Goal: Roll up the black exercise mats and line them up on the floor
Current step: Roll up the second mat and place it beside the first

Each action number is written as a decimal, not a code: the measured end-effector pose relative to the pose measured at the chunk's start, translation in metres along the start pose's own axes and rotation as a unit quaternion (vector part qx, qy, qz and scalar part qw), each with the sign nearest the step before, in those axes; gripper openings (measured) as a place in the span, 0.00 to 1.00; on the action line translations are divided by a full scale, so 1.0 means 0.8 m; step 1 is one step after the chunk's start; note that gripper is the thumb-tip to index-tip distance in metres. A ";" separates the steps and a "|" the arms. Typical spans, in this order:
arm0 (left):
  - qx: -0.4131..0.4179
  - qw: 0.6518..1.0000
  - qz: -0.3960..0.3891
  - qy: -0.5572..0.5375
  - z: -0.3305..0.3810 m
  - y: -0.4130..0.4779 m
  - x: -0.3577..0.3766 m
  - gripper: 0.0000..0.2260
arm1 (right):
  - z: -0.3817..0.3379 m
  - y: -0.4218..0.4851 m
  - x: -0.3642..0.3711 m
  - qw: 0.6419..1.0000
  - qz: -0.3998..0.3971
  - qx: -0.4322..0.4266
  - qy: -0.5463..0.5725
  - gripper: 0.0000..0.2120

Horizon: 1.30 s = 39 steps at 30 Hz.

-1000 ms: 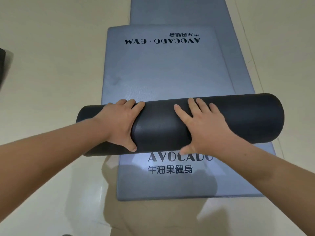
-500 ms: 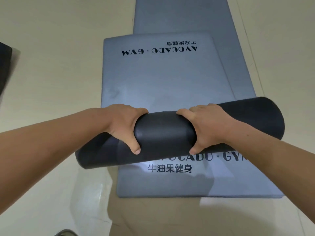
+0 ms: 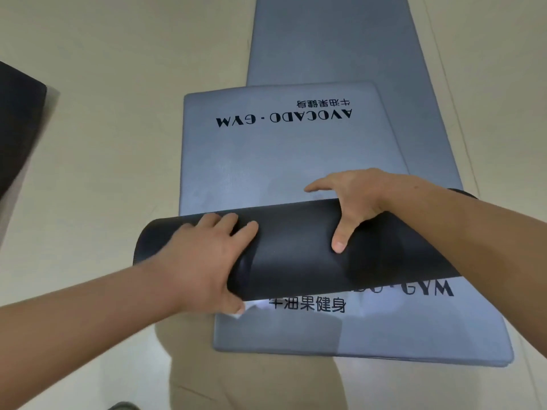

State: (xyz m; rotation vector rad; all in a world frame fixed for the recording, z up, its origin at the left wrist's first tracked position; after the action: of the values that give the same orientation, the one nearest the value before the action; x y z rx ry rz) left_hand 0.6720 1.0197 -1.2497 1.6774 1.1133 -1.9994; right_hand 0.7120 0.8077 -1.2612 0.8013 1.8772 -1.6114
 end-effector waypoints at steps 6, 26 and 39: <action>-0.053 0.998 0.026 0.017 -0.023 0.037 0.026 0.63 | -0.018 -0.032 -0.059 0.961 0.238 -0.019 -0.137 0.52; -0.034 0.979 -0.070 -0.189 -0.050 0.056 -0.011 0.41 | -0.031 -0.010 -0.010 0.995 0.068 -0.042 -0.057 0.53; -0.061 0.995 0.065 0.051 -0.041 0.040 0.012 0.64 | -0.077 -0.050 -0.054 0.945 0.273 -0.048 -0.171 0.25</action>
State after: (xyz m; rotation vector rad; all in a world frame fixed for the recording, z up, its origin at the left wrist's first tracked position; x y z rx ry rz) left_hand 0.7138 1.0244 -1.2709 1.7587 1.1045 -1.7486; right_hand 0.7111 0.8603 -1.1942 0.8440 1.3247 -1.2052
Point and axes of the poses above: each hand's wrist, its own y-axis towards the middle knuckle, its own x-axis out of the palm, z = x × y, the point moved 10 cm from there along y, towards the middle knuckle, and after that the axes turned 8 degrees about z, right-handed, at the moved point
